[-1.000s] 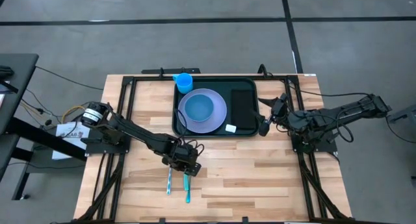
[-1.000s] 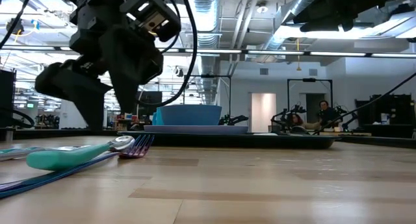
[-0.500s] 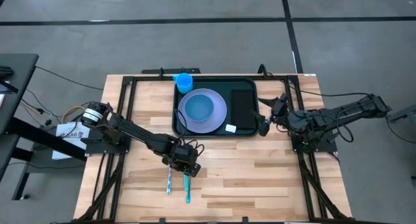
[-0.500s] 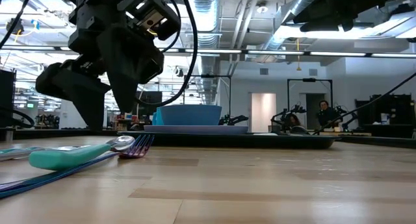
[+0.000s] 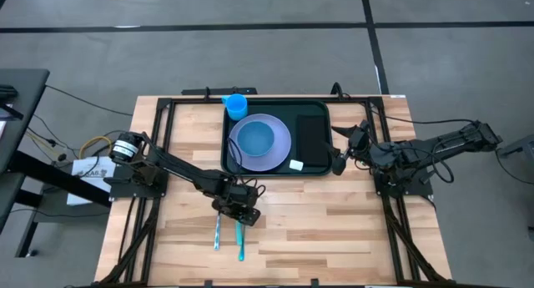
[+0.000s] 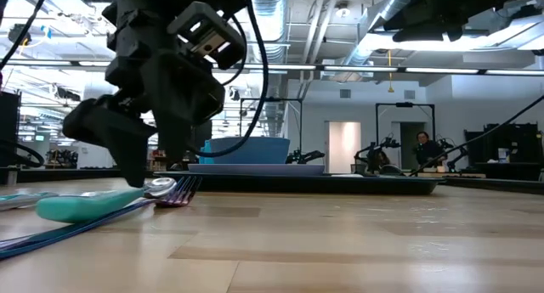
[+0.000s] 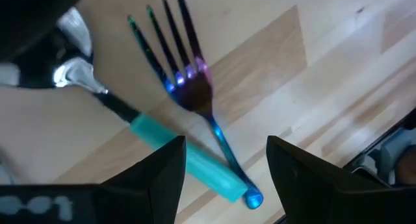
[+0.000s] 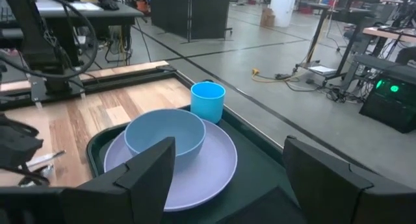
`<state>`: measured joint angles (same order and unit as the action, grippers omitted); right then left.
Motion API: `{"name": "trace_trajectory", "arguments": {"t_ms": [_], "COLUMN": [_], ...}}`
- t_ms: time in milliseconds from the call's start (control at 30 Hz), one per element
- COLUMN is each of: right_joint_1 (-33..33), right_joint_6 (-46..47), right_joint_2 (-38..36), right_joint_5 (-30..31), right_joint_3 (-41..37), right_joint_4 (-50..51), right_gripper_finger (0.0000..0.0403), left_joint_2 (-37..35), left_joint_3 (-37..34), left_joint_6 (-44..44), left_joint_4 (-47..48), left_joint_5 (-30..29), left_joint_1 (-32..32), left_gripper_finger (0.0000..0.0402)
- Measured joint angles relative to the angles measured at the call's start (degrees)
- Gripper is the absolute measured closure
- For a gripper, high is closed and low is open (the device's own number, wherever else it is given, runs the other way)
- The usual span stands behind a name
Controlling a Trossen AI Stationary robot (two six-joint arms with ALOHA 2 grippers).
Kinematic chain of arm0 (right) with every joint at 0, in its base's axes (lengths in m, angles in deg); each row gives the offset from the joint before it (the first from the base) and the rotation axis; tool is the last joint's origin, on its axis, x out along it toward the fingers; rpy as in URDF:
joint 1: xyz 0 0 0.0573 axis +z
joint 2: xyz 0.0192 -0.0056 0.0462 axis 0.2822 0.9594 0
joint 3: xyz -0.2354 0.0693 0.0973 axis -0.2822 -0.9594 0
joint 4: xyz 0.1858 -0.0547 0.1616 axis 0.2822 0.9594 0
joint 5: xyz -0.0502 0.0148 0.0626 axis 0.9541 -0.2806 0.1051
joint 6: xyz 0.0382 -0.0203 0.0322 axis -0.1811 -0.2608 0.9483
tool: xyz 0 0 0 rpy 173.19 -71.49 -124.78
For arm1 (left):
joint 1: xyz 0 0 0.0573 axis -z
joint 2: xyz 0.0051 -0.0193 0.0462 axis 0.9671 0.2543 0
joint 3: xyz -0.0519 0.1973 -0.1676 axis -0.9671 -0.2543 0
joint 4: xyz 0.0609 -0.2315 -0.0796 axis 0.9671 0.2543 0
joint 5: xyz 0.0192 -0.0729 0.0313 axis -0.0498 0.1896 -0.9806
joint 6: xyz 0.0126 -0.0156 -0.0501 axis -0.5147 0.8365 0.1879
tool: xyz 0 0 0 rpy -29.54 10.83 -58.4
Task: Set up tray
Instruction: Put the blue fork on top of the black napkin on the black tray
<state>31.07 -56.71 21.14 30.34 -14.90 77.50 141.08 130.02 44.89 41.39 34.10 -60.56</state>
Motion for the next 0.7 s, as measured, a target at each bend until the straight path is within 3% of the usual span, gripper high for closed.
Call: {"name": "trace_trajectory", "arguments": {"t_ms": [700], "right_joint_1": [0.0], "right_joint_6": [0.1], "right_joint_2": [0.0], "right_joint_5": [0.0], "right_joint_3": [0.0], "right_joint_4": [0.0], "right_gripper_finger": [0.0128], "left_joint_2": [1.6], "left_joint_3": [0.0], "left_joint_6": [-1.4], "left_joint_4": [-2.2], "left_joint_5": [2.7], "left_joint_1": [-1.0], "left_gripper_finger": [0.02]}}
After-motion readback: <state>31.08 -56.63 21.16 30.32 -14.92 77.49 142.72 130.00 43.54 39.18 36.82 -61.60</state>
